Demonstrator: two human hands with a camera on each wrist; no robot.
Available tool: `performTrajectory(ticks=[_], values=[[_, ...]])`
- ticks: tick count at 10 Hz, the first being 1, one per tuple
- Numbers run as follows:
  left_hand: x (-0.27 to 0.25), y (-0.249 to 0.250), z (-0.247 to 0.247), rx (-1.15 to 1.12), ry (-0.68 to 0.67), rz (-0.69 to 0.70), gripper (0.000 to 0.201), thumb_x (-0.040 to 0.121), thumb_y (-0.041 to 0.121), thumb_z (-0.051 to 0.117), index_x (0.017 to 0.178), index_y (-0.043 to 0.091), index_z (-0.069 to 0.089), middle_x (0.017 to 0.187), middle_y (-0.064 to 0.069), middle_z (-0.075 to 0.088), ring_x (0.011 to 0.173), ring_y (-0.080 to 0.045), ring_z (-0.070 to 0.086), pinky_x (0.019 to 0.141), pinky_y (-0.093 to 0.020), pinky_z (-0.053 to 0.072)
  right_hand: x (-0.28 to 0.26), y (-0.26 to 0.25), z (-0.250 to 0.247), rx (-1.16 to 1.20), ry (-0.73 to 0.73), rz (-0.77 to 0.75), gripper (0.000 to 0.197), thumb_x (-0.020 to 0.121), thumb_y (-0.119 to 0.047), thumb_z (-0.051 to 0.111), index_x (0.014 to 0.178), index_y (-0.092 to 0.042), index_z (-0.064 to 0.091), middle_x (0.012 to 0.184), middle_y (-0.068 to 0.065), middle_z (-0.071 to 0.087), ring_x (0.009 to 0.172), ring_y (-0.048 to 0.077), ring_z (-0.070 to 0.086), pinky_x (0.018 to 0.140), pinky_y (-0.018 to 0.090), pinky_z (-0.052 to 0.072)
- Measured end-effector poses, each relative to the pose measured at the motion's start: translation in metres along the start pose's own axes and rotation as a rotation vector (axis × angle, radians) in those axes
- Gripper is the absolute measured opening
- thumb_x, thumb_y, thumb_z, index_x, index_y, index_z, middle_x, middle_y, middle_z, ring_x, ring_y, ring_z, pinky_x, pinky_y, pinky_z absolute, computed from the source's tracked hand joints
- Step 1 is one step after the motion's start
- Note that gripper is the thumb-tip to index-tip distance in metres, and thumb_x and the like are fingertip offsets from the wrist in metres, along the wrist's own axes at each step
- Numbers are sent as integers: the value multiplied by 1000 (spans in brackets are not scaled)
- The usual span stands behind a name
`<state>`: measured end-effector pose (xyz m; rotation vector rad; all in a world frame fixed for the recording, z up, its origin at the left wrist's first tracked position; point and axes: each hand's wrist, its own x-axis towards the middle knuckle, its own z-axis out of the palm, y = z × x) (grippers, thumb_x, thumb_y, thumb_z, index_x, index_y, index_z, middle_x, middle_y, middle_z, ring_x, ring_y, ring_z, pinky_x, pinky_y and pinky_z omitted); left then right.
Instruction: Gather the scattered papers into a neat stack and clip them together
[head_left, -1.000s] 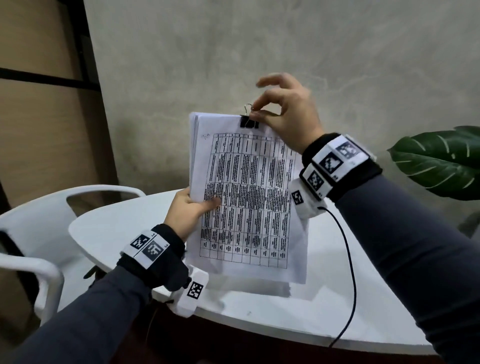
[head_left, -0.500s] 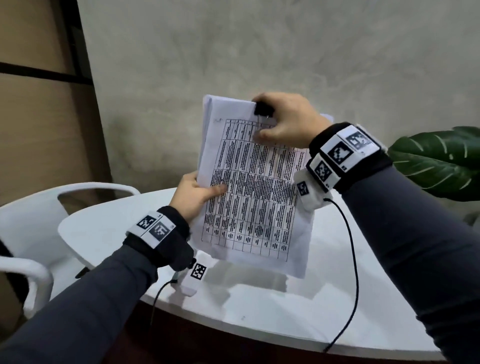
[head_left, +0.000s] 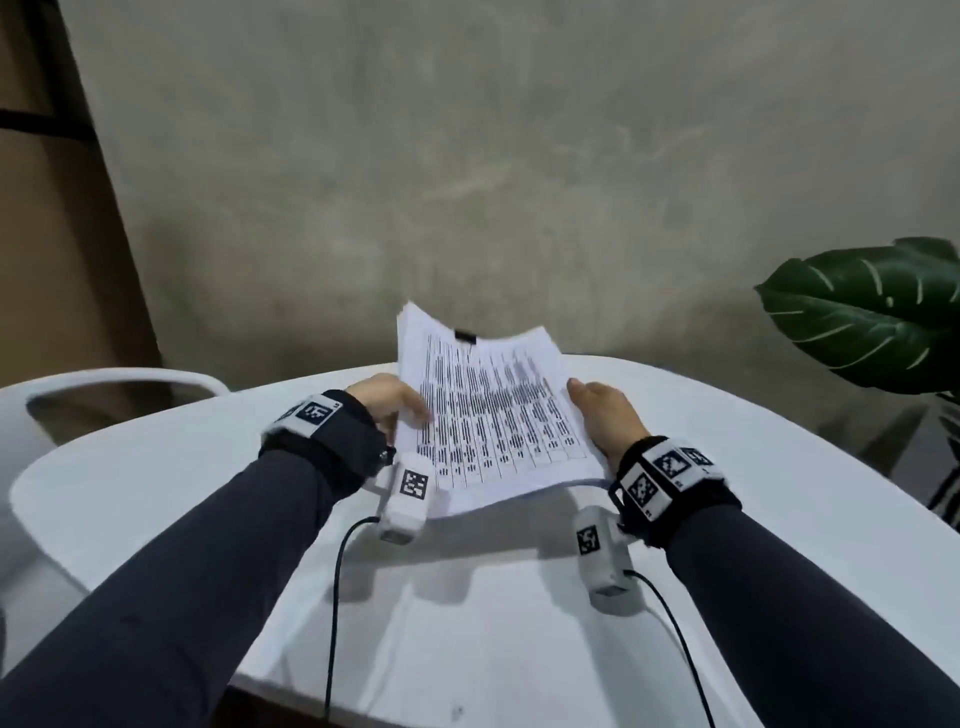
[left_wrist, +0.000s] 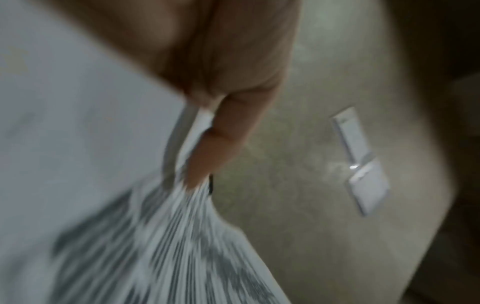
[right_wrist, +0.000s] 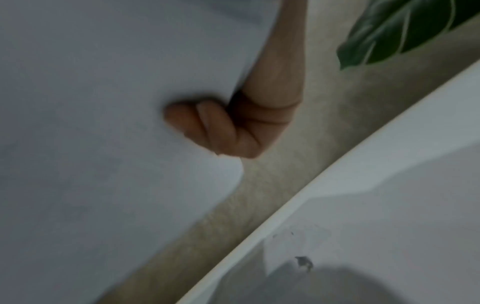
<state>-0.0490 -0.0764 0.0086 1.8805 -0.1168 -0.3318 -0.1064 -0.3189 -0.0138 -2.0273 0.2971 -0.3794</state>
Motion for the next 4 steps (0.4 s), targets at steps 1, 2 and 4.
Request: performTrajectory(ticks=[1, 2, 4], values=[[21, -25, -2, 353, -16, -65, 26, 75, -6, 64, 97, 6, 57, 93, -16, 57, 87, -26, 54, 75, -34, 52, 3, 5, 6, -423, -243, 176, 39, 101, -28, 35, 81, 0, 54, 81, 18, 62, 76, 27, 62, 67, 30, 41], [29, -40, -3, 464, -106, -125, 26, 72, -9, 65, 98, -6, 62, 90, -17, 62, 87, -29, 63, 80, -42, 53, -2, 6, 5, -482, -356, 251, 44, 98, -33, 44, 63, -7, 47, 34, 2, 53, 32, 16, 52, 47, 23, 42], [0, -27, -6, 536, -93, -178, 59, 81, 1, 68, 133, 7, 42, 115, -15, 56, 87, -25, 62, 41, -24, 50, -16, 0, -8, -642, -460, 268, 33, 94, -30, 54, 75, -4, 51, 86, 19, 67, 46, 20, 64, 49, 26, 48]])
